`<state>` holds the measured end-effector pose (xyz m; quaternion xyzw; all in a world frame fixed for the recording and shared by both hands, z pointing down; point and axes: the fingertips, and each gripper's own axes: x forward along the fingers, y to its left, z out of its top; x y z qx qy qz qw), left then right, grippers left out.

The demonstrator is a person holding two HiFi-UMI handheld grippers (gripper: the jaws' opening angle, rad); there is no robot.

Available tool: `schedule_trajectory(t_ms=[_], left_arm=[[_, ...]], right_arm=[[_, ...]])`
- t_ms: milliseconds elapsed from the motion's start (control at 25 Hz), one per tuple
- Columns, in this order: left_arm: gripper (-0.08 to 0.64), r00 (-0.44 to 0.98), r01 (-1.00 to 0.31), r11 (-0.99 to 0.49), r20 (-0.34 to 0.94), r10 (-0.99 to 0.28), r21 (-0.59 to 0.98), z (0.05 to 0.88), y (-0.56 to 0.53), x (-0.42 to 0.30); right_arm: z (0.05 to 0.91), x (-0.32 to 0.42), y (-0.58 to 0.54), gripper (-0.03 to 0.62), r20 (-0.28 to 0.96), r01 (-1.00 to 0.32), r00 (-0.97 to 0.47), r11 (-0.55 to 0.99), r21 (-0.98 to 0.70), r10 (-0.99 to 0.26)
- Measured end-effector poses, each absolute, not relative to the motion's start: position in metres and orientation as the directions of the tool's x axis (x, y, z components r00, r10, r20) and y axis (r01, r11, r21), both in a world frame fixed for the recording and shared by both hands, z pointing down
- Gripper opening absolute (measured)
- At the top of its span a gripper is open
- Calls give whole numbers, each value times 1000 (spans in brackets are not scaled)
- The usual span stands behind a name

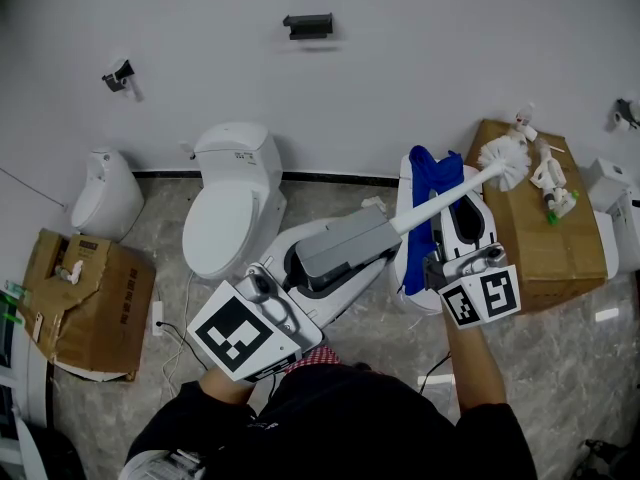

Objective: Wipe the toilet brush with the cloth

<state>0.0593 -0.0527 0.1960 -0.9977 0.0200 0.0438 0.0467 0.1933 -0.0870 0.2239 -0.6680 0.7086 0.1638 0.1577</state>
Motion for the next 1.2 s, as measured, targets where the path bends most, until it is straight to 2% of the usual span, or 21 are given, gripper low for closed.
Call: schedule_trajectory(t_ms=[1200], left_arm=[[175,995,-52,-994,-89,-43,-99,195,-54,58]], right_arm=[[225,223,-87,67,-450,-1000,9,1,-20,-893]])
